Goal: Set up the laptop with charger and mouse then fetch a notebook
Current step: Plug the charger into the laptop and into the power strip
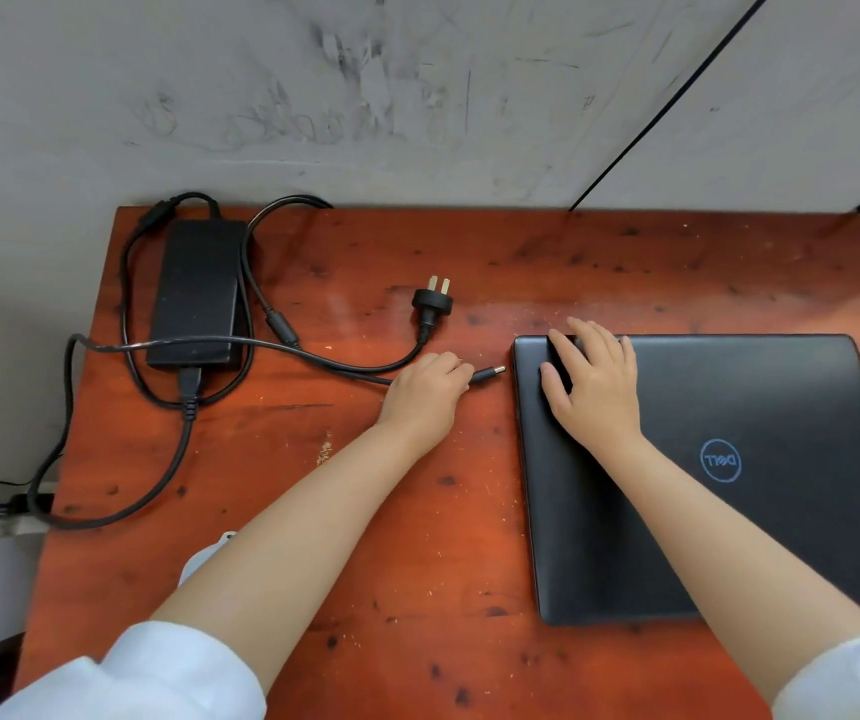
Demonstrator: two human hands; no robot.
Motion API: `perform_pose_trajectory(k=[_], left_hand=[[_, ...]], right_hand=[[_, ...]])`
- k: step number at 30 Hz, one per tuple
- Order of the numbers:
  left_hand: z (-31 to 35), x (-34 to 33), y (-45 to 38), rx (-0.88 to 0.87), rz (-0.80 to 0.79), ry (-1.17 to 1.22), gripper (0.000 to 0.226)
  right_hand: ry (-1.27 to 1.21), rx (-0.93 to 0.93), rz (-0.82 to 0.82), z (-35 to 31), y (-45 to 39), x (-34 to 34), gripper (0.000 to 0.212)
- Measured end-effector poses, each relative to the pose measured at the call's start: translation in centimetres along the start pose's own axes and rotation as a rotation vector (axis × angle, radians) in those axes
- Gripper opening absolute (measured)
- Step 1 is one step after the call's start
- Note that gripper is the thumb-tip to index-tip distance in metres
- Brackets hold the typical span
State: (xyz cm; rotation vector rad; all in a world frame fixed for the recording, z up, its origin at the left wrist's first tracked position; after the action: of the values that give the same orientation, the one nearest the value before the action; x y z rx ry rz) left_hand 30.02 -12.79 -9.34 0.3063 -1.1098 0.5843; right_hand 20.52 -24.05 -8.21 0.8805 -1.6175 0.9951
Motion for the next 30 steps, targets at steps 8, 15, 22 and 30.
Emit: perform_pose_trajectory(k=[8, 15, 22, 30], left_hand=[[0.7, -0.1, -1.0, -0.095, 0.031, -0.014, 0.032], [1.4, -0.4, -2.2, -0.210, -0.051, -0.031, 0.034], [1.8, -0.6, -2.9, -0.255, -0.182, -0.019, 0.010], [2.1, -1.2, -3.1, -0.263, -0.162, -0.019, 0.042]], right_hand=[[0.030, 0.029, 0.093, 0.1, 0.1, 0.6, 0.039], [0.035, 0.036, 0.136, 0.2, 0.1, 0.6, 0.037], [0.015, 0.040, 0.230, 0.5, 0.4, 0.3, 0.035], [0.020, 0.069, 0.298, 0.5, 0.4, 0.4, 0.032]])
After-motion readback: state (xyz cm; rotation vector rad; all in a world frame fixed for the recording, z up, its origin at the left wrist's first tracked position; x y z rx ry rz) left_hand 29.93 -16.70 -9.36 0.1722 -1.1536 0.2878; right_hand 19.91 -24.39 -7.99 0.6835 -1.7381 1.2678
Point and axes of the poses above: each hand's wrist, its own y-axis away from the middle knuckle, its own x-axis out of the back of the hand, z = x × y, the point moved 8 cm from there along -y, towards the middle knuckle, and after that the axes turned 13 degrees about x, right-handed, at the moved point
